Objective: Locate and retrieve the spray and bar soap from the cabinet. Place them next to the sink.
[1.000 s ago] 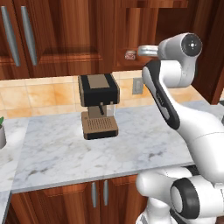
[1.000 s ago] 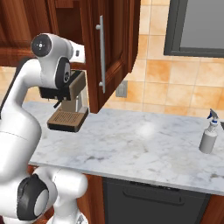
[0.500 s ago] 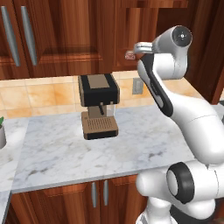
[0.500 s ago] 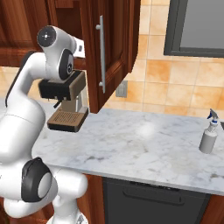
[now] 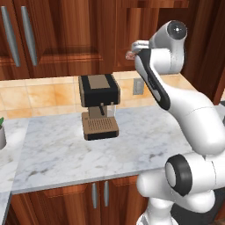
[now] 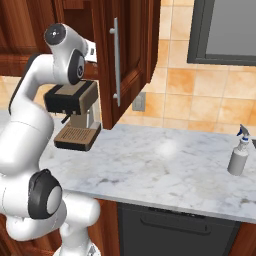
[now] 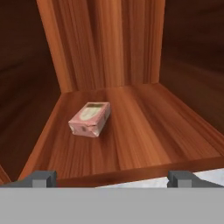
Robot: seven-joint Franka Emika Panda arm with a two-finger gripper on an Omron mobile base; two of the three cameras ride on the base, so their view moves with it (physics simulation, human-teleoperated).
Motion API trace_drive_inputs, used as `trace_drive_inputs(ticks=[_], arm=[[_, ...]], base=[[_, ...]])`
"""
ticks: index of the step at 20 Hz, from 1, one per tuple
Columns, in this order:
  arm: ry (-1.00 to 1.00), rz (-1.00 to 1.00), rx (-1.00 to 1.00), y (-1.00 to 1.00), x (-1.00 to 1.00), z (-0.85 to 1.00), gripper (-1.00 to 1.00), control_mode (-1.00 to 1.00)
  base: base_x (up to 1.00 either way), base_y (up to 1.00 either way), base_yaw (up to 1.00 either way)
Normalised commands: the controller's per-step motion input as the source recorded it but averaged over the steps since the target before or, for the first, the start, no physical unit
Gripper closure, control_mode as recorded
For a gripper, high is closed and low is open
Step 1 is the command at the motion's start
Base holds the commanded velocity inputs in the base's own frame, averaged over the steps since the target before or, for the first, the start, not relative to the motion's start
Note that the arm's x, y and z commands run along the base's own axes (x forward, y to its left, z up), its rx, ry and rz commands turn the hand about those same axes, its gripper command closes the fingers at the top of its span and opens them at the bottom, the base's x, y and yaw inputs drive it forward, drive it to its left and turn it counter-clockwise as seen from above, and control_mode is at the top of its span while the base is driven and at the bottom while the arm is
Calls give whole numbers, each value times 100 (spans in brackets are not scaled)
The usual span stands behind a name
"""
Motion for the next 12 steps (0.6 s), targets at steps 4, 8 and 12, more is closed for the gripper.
trace_drive_inputs(ticks=[4,8,12], arm=[[0,0,0,0,18,-10,-100,-100],[0,0,2,0,7,-15,-100,-100],[0,0,3,2,6,-19,-100,-100]], base=[[0,0,0],[0,0,0],[0,0,0]])
